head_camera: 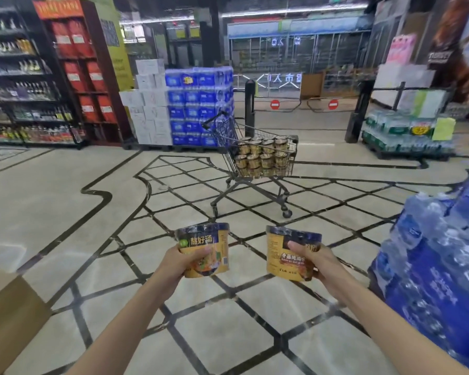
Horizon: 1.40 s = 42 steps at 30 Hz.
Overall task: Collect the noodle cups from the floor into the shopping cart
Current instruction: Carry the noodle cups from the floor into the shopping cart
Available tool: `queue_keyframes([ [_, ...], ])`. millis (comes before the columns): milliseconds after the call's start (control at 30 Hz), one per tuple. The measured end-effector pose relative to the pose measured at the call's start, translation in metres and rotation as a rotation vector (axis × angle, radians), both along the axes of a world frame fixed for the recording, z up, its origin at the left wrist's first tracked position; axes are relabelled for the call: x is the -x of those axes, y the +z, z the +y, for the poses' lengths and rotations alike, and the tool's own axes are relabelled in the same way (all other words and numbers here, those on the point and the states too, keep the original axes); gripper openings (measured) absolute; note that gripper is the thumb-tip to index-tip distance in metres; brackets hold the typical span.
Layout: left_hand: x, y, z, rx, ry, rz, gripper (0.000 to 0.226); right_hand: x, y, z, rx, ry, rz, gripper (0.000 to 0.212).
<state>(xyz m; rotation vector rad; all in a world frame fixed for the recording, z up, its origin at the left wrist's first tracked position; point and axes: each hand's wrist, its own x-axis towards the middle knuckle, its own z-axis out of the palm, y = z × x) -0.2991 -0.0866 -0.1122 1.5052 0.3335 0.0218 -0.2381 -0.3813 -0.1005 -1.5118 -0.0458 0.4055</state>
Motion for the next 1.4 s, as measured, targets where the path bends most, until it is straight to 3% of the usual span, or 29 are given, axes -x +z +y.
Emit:
queue_keyframes([
  [133,-0.101,0.008,0.044,0.003,-0.014,0.028,0.06,-0.086,0.009,0.034,0.027,-0.028,-0.01,0.06],
  [200,-0.148,0.016,0.06,0.018,-0.01,0.009,0.055,-0.128,0.013,0.044,0.024,-0.048,-0.01,0.073],
  [333,-0.238,0.024,0.078,0.024,-0.018,-0.032,0.065,-0.208,0.015,0.058,0.052,-0.068,-0.059,0.094],
  [467,-0.33,0.016,0.09,0.043,-0.024,-0.068,0.056,-0.296,0.006,0.074,0.046,-0.102,-0.054,0.061],
  [533,-0.378,0.009,0.096,0.037,-0.029,-0.066,0.057,-0.344,0.001,0.084,0.044,-0.105,-0.054,0.057],
  [667,-0.477,-0.001,0.109,0.018,-0.01,-0.042,0.077,-0.45,-0.008,0.103,0.065,-0.087,-0.056,0.091],
  [733,-0.528,0.004,0.115,0.004,-0.014,-0.037,0.09,-0.505,-0.005,0.115,0.069,-0.076,-0.064,0.092],
  [867,-0.626,0.014,0.134,-0.009,0.001,-0.042,0.069,-0.606,0.007,0.142,0.046,-0.056,-0.057,0.073],
  [933,-0.669,0.014,0.144,-0.029,-0.002,-0.029,0.073,-0.65,0.012,0.157,0.042,-0.049,-0.054,0.068],
  [1033,-0.73,0.008,0.16,-0.061,-0.008,-0.004,0.088,-0.712,0.009,0.176,0.063,-0.055,-0.059,0.092],
  [1167,-0.82,-0.01,0.184,-0.086,-0.009,0.04,0.102,-0.8,-0.011,0.203,0.086,-0.074,-0.012,0.1],
  [1267,-0.894,-0.019,0.202,-0.096,-0.023,0.049,0.101,-0.866,-0.025,0.225,0.104,-0.097,0.008,0.084],
  [1400,-0.992,-0.023,0.231,-0.056,-0.017,0.074,0.085,-0.955,-0.031,0.256,0.095,-0.158,0.058,0.055],
])
